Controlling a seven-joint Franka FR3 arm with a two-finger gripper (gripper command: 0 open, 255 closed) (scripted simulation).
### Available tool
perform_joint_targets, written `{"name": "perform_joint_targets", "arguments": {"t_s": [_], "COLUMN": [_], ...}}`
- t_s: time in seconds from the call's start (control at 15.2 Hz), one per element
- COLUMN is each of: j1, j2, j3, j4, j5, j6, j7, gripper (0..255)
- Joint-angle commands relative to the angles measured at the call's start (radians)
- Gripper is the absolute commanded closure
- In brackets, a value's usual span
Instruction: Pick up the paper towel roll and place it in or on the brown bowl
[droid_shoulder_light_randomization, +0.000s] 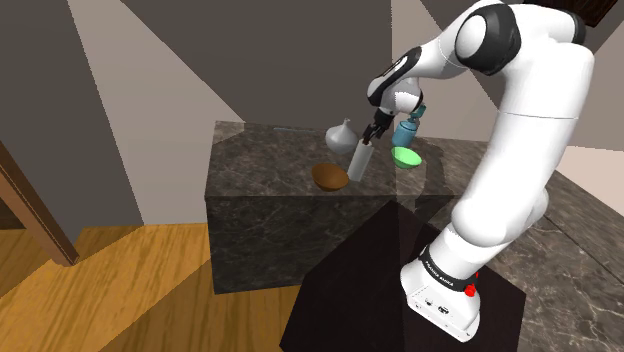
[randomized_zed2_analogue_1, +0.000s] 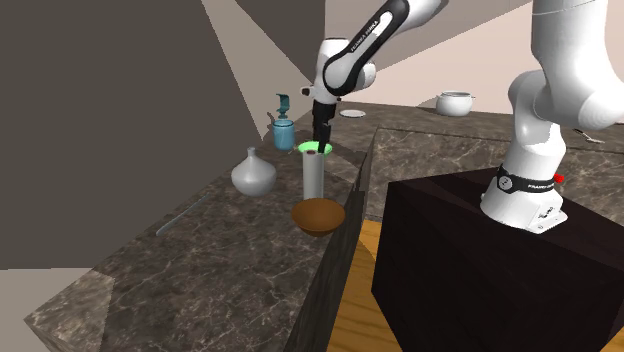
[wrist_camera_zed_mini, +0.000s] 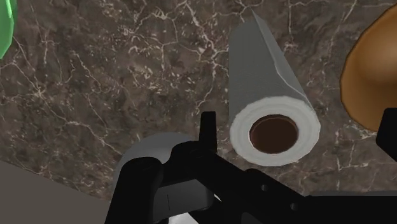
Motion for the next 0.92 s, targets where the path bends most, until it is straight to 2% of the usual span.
{"name": "perform_joint_targets", "arguments": {"t_s": [0.0,0.4,0.86], "j1": [-0.016,-0.043,-0.043], "j2": [0.037,0.107,0.107], "j3": [0.015,0.049,0.049], "j4": [0.020,0.039,0.039], "j5": [0.026,0.072,0.072], "j6": [0.015,0.062,0.062], "j7": [-0.020,-0.052,-0.052], "gripper": [0,0,0]}}
